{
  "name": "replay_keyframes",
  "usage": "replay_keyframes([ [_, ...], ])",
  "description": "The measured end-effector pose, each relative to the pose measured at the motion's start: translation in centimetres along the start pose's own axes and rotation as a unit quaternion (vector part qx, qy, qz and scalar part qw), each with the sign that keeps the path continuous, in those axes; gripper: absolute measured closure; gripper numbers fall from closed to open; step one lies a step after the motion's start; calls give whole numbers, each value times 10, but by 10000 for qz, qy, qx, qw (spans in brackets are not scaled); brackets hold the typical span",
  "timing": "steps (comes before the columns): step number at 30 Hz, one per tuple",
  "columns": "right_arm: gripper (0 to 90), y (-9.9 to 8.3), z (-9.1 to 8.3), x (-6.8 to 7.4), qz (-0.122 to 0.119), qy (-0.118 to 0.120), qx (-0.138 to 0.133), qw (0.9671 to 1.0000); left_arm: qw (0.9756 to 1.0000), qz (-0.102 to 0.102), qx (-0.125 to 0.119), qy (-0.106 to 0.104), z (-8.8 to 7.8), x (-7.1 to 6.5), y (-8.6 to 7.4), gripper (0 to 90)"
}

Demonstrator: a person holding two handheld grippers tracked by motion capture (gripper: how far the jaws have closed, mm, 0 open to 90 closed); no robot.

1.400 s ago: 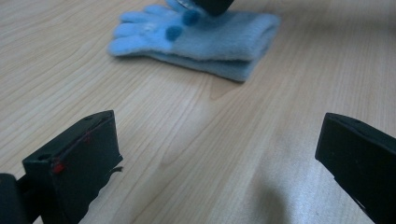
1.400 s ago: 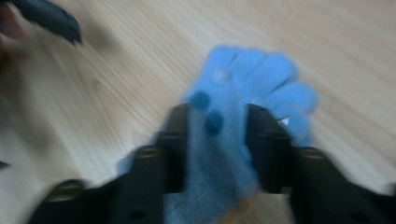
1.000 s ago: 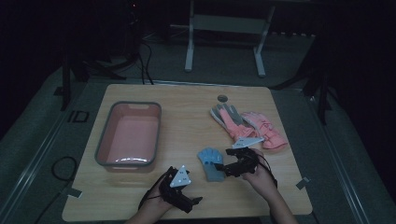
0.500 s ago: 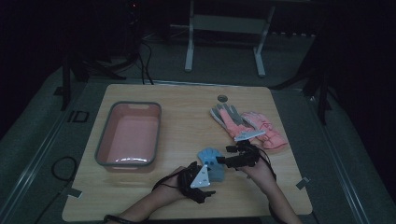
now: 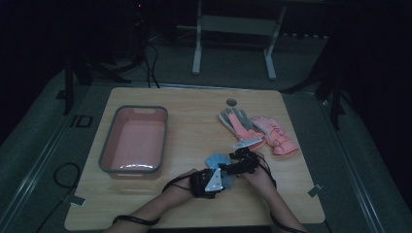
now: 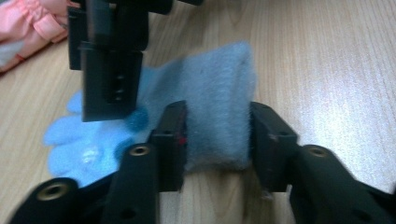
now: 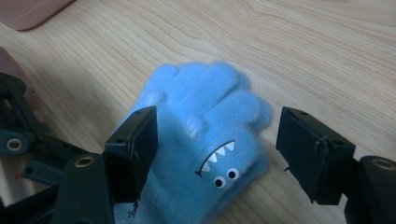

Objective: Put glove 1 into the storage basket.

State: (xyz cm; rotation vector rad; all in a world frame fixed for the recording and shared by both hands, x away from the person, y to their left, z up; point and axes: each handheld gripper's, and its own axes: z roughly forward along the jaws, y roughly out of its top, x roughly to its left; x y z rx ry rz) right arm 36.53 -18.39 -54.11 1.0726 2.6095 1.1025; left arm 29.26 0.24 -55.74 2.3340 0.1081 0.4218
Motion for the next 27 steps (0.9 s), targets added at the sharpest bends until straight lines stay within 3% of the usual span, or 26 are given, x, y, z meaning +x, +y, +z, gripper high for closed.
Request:
replay_keyframes([
  [3, 293, -4, 5, 1, -58, 17, 97, 9999, 10000, -27, 40, -6, -1, 2, 1, 699],
  [6, 339, -8, 5, 0, -124, 45, 13, 9999, 9999, -74, 110, -48, -1, 3, 3, 728],
  [11, 608, -9, 6, 2, -169, 309, -17, 9994, 9996, -144, 175, -186, -2, 9, 4, 747],
  [13, 720, -9, 7, 1, -52, 475, 2, 9989, 9993, -190, 212, -255, -2, 11, 5, 755],
  [15, 767, -9, 8, 1, 60, 596, 26, 9982, 9989, -221, 251, -315, -3, 13, 6, 762],
  [17, 796, -7, 7, 2, 163, 608, 45, 9980, 9984, -281, 327, -374, -6, 17, 9, 769],
  [19, 810, -5, 6, 4, 119, 526, 55, 9985, 9982, -248, 388, -384, -9, 19, 12, 773],
  [21, 819, -3, 3, 3, 243, 611, -43, 9978, 9980, -264, 419, -400, -13, 22, 14, 774],
  [27, 826, 12, -10, 2, 373, 669, -303, 9966, 9988, -251, 354, -243, -27, 33, 23, 775],
])
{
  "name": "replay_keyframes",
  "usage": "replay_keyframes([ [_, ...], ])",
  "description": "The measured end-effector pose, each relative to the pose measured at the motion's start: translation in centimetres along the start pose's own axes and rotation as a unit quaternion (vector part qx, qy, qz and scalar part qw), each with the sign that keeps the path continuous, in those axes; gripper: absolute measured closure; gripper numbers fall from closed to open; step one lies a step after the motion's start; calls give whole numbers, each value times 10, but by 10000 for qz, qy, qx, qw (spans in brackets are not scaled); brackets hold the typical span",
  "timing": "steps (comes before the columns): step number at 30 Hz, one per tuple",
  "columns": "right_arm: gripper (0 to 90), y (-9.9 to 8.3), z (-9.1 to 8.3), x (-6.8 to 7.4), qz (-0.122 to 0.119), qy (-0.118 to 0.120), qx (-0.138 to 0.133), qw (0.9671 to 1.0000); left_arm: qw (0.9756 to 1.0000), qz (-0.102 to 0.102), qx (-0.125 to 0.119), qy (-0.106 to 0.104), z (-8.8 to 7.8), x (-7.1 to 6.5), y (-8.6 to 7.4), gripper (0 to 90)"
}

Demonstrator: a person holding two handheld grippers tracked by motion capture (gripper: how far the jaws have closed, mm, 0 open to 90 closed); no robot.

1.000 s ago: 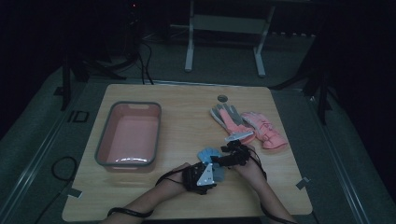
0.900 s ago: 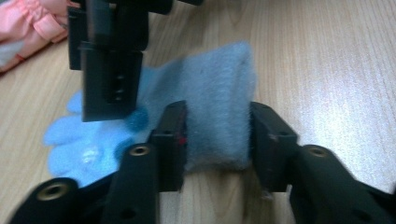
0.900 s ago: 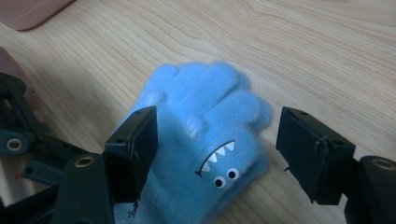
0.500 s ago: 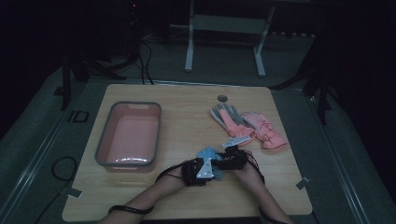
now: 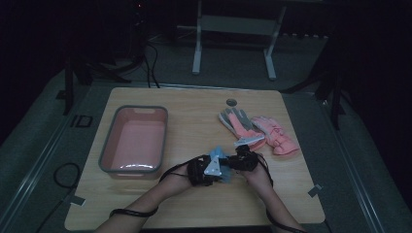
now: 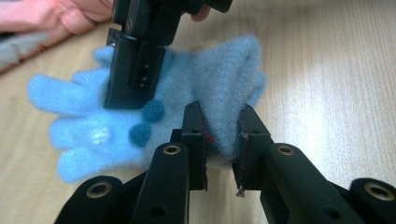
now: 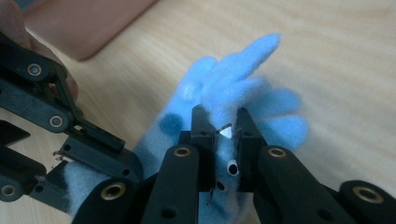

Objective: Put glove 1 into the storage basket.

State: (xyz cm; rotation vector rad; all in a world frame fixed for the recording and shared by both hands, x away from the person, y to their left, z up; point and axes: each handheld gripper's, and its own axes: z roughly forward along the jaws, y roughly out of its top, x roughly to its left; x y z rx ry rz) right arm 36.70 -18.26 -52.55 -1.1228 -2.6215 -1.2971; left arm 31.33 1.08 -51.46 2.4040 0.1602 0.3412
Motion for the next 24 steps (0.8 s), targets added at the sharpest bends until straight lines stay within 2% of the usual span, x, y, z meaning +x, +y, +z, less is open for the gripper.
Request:
replay_keyframes([
  [11, 830, 33, -14, 9, -96, 20, -310, 9995, 9998, -26, -88, 153, -28, 19, 12, 776],
  [21, 830, 59, -14, 20, -178, 110, -441, 9988, 9996, 57, 13, 292, -54, 31, 14, 776],
  [24, 830, 70, -13, 25, -207, 164, -507, 9984, 9992, 101, 51, 396, -65, 36, 15, 776],
])
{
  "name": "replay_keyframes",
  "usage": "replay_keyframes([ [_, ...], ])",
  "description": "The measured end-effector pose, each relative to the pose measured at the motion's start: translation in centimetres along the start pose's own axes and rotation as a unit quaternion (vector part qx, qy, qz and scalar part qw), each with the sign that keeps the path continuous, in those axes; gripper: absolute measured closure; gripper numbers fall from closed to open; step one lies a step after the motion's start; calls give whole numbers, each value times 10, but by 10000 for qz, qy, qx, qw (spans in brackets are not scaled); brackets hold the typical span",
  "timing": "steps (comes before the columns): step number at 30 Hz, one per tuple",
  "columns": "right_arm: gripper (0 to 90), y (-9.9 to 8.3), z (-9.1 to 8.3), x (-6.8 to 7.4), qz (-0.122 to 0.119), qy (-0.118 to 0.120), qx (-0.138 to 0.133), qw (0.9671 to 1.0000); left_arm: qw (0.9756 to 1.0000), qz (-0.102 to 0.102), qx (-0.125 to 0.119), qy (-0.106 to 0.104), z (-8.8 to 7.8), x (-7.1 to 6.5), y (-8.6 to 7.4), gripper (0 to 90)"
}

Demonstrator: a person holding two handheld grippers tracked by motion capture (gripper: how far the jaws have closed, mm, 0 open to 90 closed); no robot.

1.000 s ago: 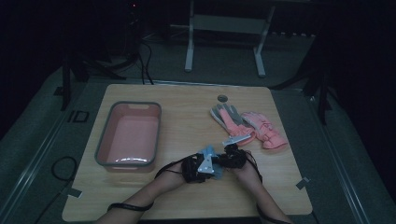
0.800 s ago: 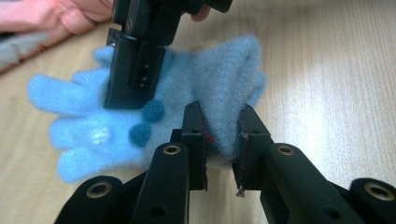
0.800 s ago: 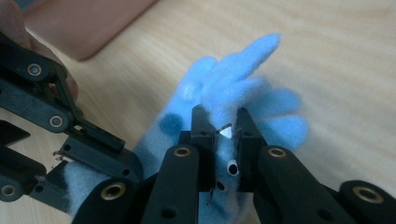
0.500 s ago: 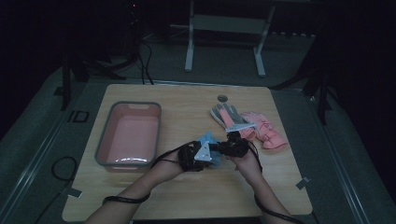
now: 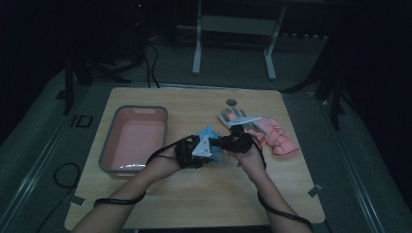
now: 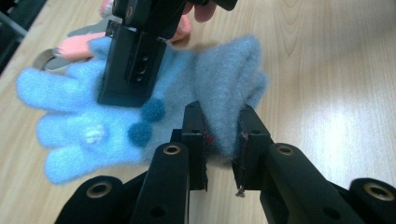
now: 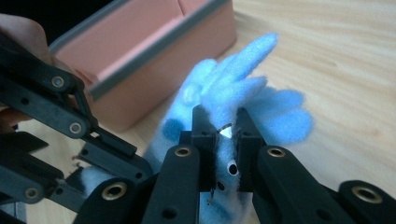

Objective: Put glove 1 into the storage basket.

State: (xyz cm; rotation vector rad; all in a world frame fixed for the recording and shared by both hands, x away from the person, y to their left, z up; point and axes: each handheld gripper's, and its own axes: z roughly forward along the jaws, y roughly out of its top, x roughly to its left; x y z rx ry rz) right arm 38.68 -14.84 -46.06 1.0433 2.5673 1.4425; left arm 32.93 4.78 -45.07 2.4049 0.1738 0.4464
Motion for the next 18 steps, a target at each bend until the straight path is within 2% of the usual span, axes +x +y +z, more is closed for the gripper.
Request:
replay_keyframes([
  [9, 830, 30, 11, 13, -133, 99, -57, 9998, 9998, -77, 20, 191, -24, 12, -6, 776],
  [18, 830, 49, 32, 27, -247, 266, -17, 9993, 9994, -166, 119, 296, -42, 21, -24, 776],
])
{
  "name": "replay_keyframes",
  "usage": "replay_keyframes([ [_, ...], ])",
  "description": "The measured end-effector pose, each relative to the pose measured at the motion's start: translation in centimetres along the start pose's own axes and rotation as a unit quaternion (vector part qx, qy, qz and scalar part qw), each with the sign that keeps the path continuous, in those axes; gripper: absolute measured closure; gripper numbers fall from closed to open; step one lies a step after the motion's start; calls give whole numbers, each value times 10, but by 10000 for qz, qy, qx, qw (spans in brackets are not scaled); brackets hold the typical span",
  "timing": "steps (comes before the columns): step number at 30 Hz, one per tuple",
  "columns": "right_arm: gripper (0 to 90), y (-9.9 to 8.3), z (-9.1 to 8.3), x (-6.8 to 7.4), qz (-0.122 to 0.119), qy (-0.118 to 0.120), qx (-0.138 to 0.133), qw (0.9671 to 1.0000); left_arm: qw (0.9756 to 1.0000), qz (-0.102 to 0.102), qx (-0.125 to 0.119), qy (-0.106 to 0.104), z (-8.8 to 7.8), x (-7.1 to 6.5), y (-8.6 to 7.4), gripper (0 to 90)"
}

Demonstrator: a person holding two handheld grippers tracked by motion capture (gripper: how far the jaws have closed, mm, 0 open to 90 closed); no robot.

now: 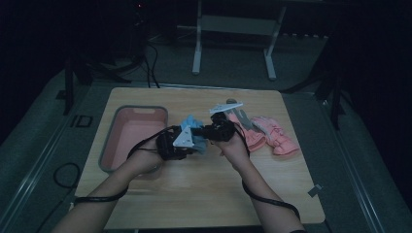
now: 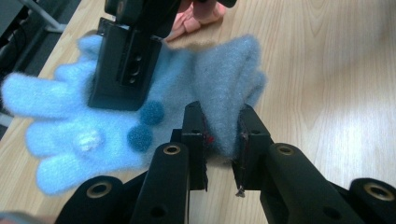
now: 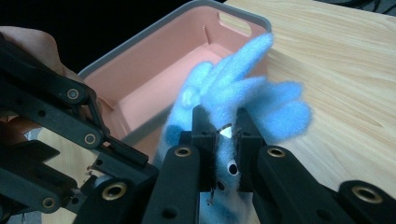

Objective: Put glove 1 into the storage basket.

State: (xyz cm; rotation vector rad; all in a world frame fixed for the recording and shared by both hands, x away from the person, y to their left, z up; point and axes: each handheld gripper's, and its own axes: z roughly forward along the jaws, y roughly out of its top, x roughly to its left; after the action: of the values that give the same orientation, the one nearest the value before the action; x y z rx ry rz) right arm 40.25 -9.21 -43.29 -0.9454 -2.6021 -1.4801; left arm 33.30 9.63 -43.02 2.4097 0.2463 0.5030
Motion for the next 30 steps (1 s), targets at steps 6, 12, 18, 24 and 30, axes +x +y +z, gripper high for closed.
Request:
replay_keyframes([
  [6, 830, 12, 19, 7, -14, 135, 34, 9999, 9999, -123, 43, 104, -13, 7, -16, 776],
  [12, 830, 22, 39, 14, -71, 230, 70, 9997, 9995, -198, 158, 193, -26, 13, -31, 776],
  [18, 830, 34, 60, 24, -117, 376, 90, 9992, 9989, -305, 230, 282, -41, 18, -48, 775],
  [24, 830, 41, 83, 38, -200, 492, 141, 9985, 9979, -432, 308, 360, -52, 20, -67, 774],
  [30, 829, 49, 104, 45, -202, 636, 184, 9976, 9970, -508, 371, 445, -65, 22, -85, 774],
])
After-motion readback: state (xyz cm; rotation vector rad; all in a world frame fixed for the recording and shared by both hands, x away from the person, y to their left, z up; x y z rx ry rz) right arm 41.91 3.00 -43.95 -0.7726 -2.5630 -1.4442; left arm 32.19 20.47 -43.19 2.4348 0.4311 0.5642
